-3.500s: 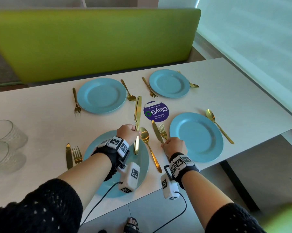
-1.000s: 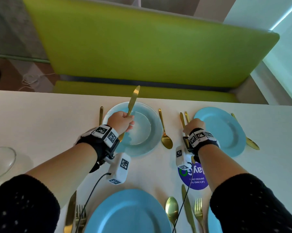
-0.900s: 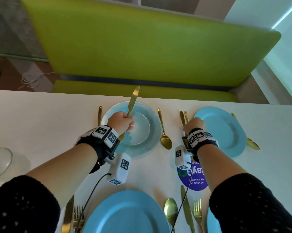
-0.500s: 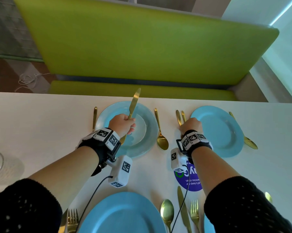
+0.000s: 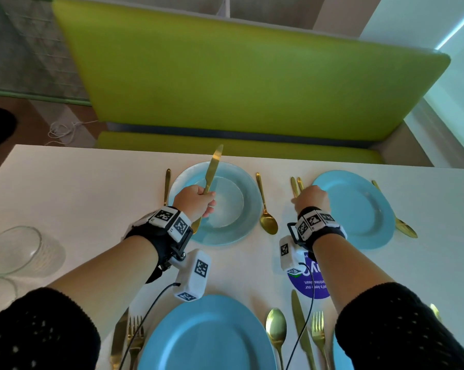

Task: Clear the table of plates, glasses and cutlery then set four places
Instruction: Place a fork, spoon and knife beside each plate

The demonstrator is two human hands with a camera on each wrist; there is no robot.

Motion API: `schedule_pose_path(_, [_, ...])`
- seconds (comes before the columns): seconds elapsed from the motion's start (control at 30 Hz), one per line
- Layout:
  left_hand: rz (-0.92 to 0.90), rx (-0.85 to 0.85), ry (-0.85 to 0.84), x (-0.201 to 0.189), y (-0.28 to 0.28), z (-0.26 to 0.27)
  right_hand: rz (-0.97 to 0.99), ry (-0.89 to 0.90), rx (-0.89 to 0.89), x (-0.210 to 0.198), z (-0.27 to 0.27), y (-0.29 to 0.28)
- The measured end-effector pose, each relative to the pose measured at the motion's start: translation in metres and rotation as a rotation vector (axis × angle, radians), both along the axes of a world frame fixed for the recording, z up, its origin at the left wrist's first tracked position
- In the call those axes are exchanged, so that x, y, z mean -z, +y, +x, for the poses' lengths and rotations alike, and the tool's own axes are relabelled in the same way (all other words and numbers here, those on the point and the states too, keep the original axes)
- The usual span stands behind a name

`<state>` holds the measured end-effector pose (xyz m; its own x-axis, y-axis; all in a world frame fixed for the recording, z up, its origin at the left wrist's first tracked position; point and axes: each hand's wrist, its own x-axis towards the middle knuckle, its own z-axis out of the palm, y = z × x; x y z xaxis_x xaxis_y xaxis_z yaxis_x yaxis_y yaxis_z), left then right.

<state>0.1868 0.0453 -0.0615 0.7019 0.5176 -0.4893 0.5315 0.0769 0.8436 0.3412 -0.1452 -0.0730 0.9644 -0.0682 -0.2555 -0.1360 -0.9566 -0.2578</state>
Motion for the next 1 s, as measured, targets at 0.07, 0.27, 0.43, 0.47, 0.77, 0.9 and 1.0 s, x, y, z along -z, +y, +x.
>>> schedule_pose_path(0.07, [0.006, 0.005, 0.021, -0.003, 0.001, -0.007, -0.03, -0.01, -0.128, -0.012, -0.014, 0.012])
schedule_pose_path(0.27, [0.115, 0.069, 0.087, -0.018, 0.006, -0.035, 0.163, -0.085, -0.53, -0.045, -0.096, 0.07])
schedule_pose_path(0.43, [0.105, 0.234, 0.087, -0.031, 0.022, -0.089, 0.089, -0.144, -0.827, -0.058, -0.191, 0.102])
schedule_pose_path(0.47, [0.101, 0.258, 0.091, -0.034, 0.026, -0.103, 0.06, -0.144, -0.861, -0.058, -0.208, 0.105])
schedule_pose_path(0.77, [0.11, 0.414, 0.081, -0.047, 0.074, -0.203, 0.086, -0.3, -0.993, -0.067, -0.316, 0.134])
schedule_pose_path(0.9, [0.126, 0.438, 0.01, -0.053, 0.09, -0.225, 0.066, -0.374, -1.021, -0.065, -0.333, 0.147])
schedule_pose_path(1.0, [0.135, 0.48, 0.003, -0.054, 0.1, -0.236, 0.047, -0.379, -1.029, -0.071, -0.342, 0.159])
